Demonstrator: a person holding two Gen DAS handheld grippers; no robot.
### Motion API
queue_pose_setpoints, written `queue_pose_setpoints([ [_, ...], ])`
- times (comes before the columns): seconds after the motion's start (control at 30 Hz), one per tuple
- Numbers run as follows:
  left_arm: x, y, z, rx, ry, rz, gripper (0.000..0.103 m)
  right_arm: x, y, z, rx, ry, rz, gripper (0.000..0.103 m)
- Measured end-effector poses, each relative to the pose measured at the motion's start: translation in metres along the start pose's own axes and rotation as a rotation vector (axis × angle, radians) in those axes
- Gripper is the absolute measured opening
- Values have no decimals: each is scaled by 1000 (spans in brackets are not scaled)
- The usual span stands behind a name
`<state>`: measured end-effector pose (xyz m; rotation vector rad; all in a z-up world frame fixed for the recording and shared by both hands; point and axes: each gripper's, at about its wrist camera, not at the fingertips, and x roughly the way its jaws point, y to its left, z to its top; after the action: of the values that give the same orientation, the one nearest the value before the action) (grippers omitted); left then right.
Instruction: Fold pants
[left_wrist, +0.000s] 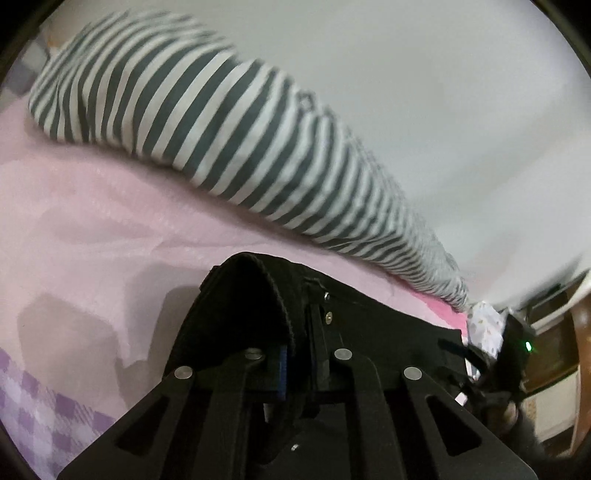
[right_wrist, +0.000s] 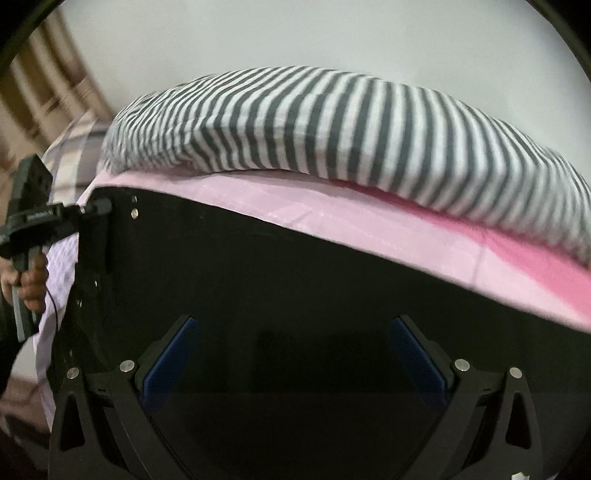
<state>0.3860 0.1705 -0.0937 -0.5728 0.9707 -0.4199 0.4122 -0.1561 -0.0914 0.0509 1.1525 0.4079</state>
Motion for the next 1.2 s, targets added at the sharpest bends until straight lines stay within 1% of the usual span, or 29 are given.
queue_pose_setpoints([
  [0.13,-16,-16,-8,41,-68,-32,7,8,-9,25,-121,54,98,103],
  [0.2,-23,-23,-12,72,-95,-38,7,16,-14,43,-191,106,146,103],
  [0.33,-35,-33,-18,114,-126,-53,7,30,-19,72,-268,217,271,103],
  [0.37,-37,-35,-20,122,-131,-50,7,34,-17,79,-289,252,319,102],
  [0.43,-42,-36,-22,137,-137,-42,7,42,-13,87,-335,309,379,98],
  [0.47,-41,-37,-22,137,-139,-40,7,46,-10,89,-370,336,396,95],
  [0.53,-42,-38,-22,137,-141,-41,7,54,-3,90,-428,386,415,93],
  [0.63,-47,-35,-20,134,-145,-45,7,67,2,86,-469,460,440,85],
  [0.67,-47,-35,-21,130,-146,-46,7,70,1,86,-476,484,451,78],
  [0.7,-49,-36,-22,128,-148,-48,7,74,0,86,-482,500,456,72],
  [0.8,-51,-37,-23,124,-154,-43,7,77,-13,82,-480,536,452,63],
  [0.93,-56,-38,-25,113,-158,-18,7,77,-36,71,-455,583,422,57],
  [0.97,-57,-39,-25,115,-157,-12,7,75,-40,69,-450,589,421,54],
  [1.03,-58,-40,-24,115,-152,-3,8,71,-49,64,-450,608,386,52],
  [1.1,-58,-40,-23,115,-150,10,8,67,-66,57,-437,631,358,45],
  [1.13,-58,-40,-24,113,-150,13,8,65,-70,55,-436,633,341,44],
  [1.2,-58,-41,-24,113,-150,23,8,61,-81,51,-421,636,304,38],
])
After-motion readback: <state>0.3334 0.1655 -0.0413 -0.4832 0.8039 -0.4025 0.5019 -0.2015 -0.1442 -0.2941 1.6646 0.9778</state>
